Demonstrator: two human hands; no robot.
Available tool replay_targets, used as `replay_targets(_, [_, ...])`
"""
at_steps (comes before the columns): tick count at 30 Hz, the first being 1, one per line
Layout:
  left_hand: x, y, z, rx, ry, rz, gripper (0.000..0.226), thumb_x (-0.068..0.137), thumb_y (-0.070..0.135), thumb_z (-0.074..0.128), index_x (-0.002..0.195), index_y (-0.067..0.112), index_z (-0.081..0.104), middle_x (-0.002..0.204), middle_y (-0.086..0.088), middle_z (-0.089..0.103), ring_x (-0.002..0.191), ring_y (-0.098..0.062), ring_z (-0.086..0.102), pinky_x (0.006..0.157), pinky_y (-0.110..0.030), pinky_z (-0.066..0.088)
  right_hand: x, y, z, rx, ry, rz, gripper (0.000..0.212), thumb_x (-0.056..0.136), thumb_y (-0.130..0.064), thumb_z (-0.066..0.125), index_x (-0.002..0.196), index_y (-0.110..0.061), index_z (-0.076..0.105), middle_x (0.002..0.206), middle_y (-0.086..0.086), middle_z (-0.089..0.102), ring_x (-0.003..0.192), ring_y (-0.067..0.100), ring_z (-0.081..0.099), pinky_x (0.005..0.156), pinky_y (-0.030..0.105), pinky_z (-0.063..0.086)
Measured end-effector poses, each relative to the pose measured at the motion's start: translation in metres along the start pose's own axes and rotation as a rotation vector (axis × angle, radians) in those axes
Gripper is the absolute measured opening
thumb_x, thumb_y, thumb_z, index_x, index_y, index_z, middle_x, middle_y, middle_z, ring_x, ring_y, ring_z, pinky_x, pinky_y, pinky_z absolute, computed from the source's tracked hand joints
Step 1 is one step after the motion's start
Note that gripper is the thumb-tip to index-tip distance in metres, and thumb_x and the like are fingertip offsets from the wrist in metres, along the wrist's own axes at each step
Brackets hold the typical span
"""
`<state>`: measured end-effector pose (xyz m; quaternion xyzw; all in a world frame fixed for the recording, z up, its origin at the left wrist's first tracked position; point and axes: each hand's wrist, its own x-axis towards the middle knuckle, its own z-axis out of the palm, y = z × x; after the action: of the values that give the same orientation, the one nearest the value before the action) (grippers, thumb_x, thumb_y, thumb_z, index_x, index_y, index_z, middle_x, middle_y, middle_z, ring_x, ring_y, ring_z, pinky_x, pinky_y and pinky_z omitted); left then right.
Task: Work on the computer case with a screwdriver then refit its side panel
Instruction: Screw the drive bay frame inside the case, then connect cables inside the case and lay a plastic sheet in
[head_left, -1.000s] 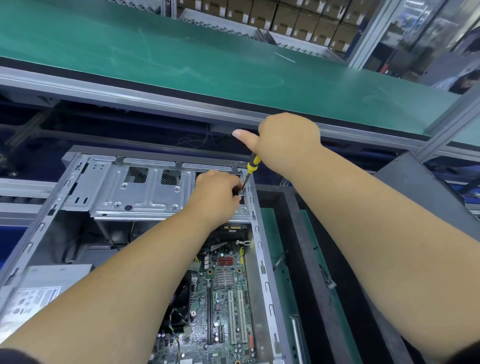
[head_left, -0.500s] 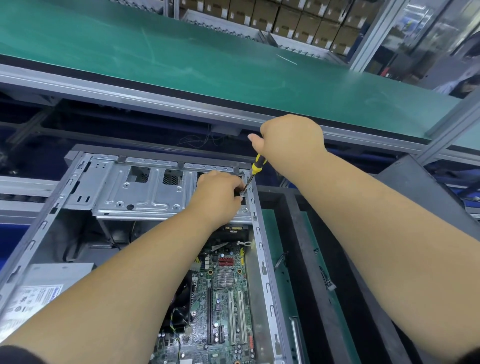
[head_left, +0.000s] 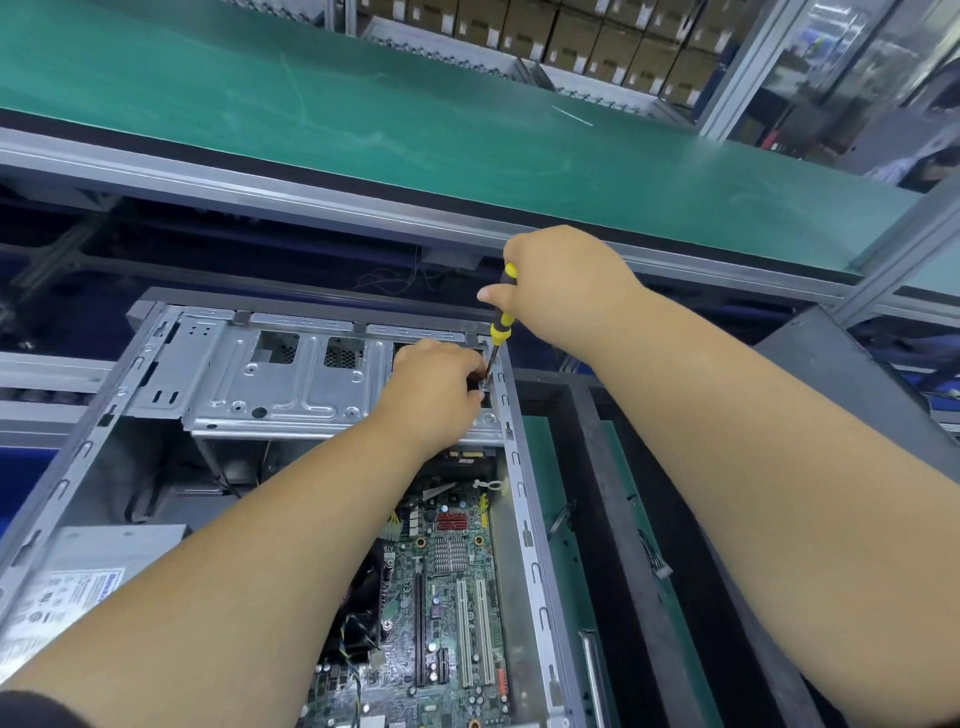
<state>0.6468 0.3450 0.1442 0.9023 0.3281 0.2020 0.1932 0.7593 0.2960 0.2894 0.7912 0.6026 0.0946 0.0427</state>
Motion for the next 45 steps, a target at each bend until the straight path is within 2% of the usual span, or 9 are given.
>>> replay_targets(3, [0.000, -0.001, -0.001, -0.001, -0.003, 0.012, 0.016, 0.088, 0.025, 0.062, 0.103, 0.023, 0.069, 0.099, 0.002, 0.067, 0.106, -0.027, 0.050, 0.094, -0.039, 0.037, 0.000, -0.008, 0.006, -0.003, 0.061, -0.025, 0.034, 0.098, -0.047, 0.052, 0.087, -0.017, 0.043, 0.065, -0.004, 0.035, 0.076, 0.024, 0.047, 0.063, 0.033, 0.035])
replay_targets(13, [-0.001, 0.000, -0.001, -0.002, -0.001, 0.002, 0.010, 0.087, 0.027, 0.062, 0.093, 0.019, 0.064, 0.094, 0.001, 0.065, 0.102, -0.028, 0.052, 0.091, -0.037, 0.039, -0.008, -0.011, 0.012, 0.142, 0.155, 0.058, 0.027, 0.098, -0.043, 0.051, 0.091, -0.019, 0.040, 0.067, -0.007, 0.036, 0.076, 0.023, 0.045, 0.056, 0.031, 0.027])
replay_targets(16, [-0.004, 0.002, -0.004, -0.069, 0.069, -0.032, 0.025, 0.085, 0.027, 0.064, 0.109, 0.022, 0.063, 0.103, 0.006, 0.067, 0.107, -0.026, 0.052, 0.097, -0.040, 0.040, -0.025, -0.001, 0.002, 0.254, 0.306, 0.148, 0.025, 0.096, -0.041, 0.050, 0.089, -0.018, 0.045, 0.067, -0.006, 0.044, 0.071, 0.025, 0.049, 0.053, 0.032, 0.030])
replay_targets(20, [-0.008, 0.005, -0.016, -0.161, 0.160, -0.033, 0.043, 0.084, 0.021, 0.065, 0.126, 0.027, 0.058, 0.114, 0.008, 0.064, 0.112, -0.023, 0.052, 0.102, -0.042, 0.039, -0.065, 0.028, -0.004, 0.738, 0.228, 0.470, 0.015, 0.089, -0.031, 0.055, 0.085, -0.016, 0.058, 0.072, -0.002, 0.071, 0.075, 0.024, 0.065, 0.065, 0.036, 0.051])
replay_targets(25, [-0.010, 0.021, -0.031, -0.169, 0.179, 0.041, 0.036, 0.086, 0.021, 0.064, 0.122, 0.029, 0.061, 0.114, 0.009, 0.064, 0.112, -0.019, 0.053, 0.101, -0.039, 0.041, -0.128, 0.069, 0.022, 1.447, -0.009, 0.900, 0.009, 0.091, -0.015, 0.054, 0.088, -0.014, 0.063, 0.069, 0.000, 0.074, 0.054, 0.009, 0.049, 0.052, 0.022, 0.036])
replay_targets(29, [-0.014, 0.043, -0.038, -0.140, 0.082, 0.112, 0.035, 0.089, 0.023, 0.063, 0.123, 0.029, 0.061, 0.117, 0.010, 0.064, 0.116, -0.018, 0.054, 0.105, -0.042, 0.040, -0.181, 0.090, 0.051, 1.697, -0.113, 0.916, 0.011, 0.092, -0.006, 0.057, 0.088, -0.013, 0.064, 0.080, 0.005, 0.075, 0.060, 0.011, 0.050, 0.059, 0.022, 0.035])
replay_targets(33, [-0.024, 0.064, -0.042, -0.066, 0.018, 0.201, 0.032, 0.090, 0.027, 0.064, 0.122, 0.030, 0.062, 0.116, 0.011, 0.065, 0.115, -0.016, 0.053, 0.105, -0.042, 0.040, -0.224, 0.100, 0.080, 1.576, -0.129, 0.840, 0.018, 0.090, 0.001, 0.063, 0.102, -0.010, 0.068, 0.090, 0.009, 0.073, 0.076, 0.018, 0.062, 0.064, 0.024, 0.051])
replay_targets(40, [-0.063, 0.097, -0.032, -0.023, -0.053, 0.184, 0.028, 0.089, 0.027, 0.065, 0.117, 0.029, 0.065, 0.117, 0.011, 0.065, 0.114, -0.014, 0.054, 0.103, -0.036, 0.041, -0.267, 0.114, 0.144, 1.274, -0.200, 0.932, 0.018, 0.079, 0.000, 0.069, 0.091, -0.013, 0.063, 0.079, 0.009, 0.061, 0.064, 0.018, 0.054, 0.052, 0.025, 0.043])
replay_targets(45, [-0.094, 0.117, -0.023, 0.007, -0.076, 0.119, 0.027, 0.090, 0.026, 0.065, 0.117, 0.028, 0.066, 0.117, 0.011, 0.064, 0.113, -0.014, 0.054, 0.101, -0.032, 0.040, -0.285, 0.117, 0.186, 1.065, -0.330, 0.876, 0.019, 0.075, -0.010, 0.069, 0.091, -0.017, 0.063, 0.081, 0.005, 0.068, 0.068, 0.019, 0.063, 0.056, 0.025, 0.051])
